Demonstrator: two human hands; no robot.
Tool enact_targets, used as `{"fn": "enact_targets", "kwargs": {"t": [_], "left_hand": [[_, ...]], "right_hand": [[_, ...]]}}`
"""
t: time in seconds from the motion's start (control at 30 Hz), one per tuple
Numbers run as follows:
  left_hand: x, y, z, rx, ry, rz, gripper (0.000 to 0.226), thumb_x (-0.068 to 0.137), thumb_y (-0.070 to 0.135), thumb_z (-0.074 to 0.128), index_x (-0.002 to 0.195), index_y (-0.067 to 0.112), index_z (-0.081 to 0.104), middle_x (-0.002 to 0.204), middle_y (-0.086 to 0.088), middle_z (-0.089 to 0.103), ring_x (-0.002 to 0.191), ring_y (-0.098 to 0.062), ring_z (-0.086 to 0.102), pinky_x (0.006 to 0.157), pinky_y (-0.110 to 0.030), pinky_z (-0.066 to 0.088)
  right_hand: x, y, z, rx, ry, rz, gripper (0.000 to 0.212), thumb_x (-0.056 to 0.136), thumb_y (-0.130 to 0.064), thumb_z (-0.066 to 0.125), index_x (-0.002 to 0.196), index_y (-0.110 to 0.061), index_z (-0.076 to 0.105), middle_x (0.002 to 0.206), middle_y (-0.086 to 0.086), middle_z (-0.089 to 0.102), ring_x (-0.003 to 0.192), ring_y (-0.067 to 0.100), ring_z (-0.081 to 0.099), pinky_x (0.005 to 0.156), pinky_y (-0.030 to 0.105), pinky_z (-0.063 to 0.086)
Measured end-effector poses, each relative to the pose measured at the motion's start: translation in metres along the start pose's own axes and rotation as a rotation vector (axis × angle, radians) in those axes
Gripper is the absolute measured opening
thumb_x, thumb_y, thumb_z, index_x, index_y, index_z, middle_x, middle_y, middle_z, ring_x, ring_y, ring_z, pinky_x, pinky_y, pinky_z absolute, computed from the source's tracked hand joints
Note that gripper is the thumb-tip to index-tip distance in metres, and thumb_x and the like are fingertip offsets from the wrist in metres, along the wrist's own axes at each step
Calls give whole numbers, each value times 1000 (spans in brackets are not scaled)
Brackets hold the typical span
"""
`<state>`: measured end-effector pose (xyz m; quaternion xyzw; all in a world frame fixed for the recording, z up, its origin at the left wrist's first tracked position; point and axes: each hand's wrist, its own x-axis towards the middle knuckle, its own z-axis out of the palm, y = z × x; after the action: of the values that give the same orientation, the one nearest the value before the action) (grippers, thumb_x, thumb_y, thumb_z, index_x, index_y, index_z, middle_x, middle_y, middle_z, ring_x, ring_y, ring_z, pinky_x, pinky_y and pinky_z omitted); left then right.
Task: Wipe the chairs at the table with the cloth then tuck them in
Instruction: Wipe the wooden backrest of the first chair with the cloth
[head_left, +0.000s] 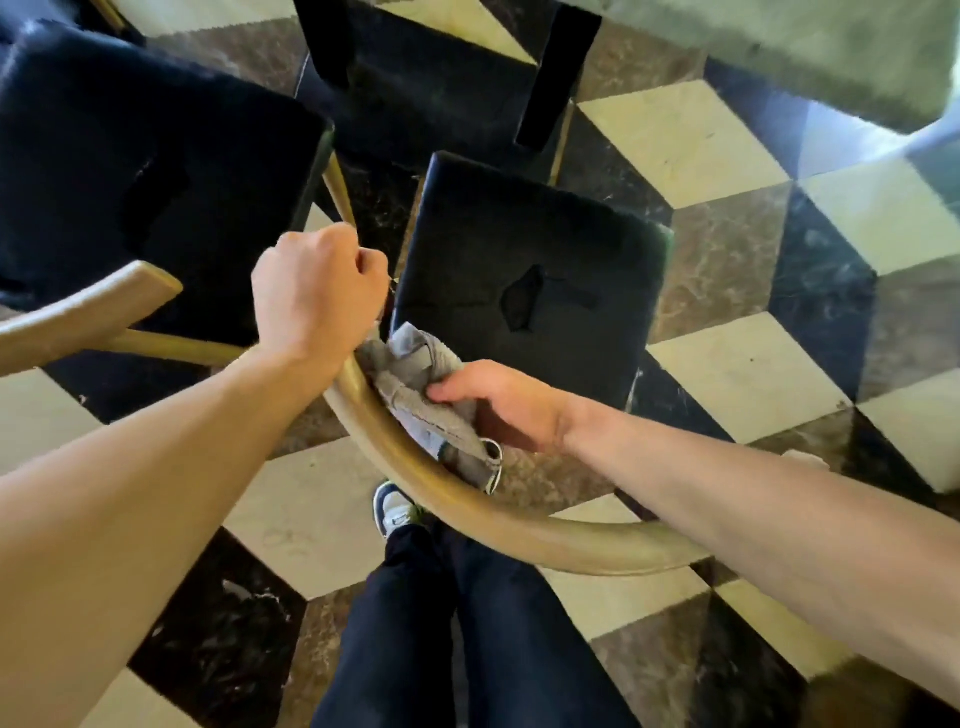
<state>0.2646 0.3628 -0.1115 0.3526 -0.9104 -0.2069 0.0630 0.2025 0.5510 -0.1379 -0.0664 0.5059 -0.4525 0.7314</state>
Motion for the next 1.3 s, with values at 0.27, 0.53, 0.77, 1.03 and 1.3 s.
{"fn": "enact_targets", "kwargs": {"t": [0.27,0.53,0.77,1.03,1.3], "left_hand": [[-3,3,-9,-18,-47,3,37,93,18,50,58,7,46,54,-8,48,49,-31,50,49,-37,40],[-8,6,-12,66,-48,53,35,94,17,48,64,1,53,61,-17,57,55,-40,56,57,-48,52],[-30,33,-4,135,11,139,35,94,14,52,60,9,47,59,-10,53,56,-36,52,63,-49,50],[-138,165,82,41,-322,290,34,97,31,53,65,20,54,67,6,59,71,-18,55,75,-39,43],[-104,164,132,81,-425,-24,24,98,37,48,84,22,60,74,6,62,75,-21,57,85,-45,40]], "right_hand": [[-134,34,-3,-671,89,58,40,95,-64,57,104,-27,69,90,-13,71,80,5,68,73,25,56],[-210,45,-86,-1316,307,216,92,85,-91,10,75,-14,58,83,9,61,73,25,61,78,46,52],[-187,27,-136,-1348,-52,535,48,99,-64,33,130,-40,61,130,-11,63,123,18,55,109,41,39],[-143,42,-187,-1029,-322,583,43,102,-35,49,144,-44,53,155,-19,44,137,6,47,120,32,29],[-105,107,-222,-927,-379,513,81,87,-65,54,159,-47,21,167,-16,0,154,9,-3,124,48,1]]}}
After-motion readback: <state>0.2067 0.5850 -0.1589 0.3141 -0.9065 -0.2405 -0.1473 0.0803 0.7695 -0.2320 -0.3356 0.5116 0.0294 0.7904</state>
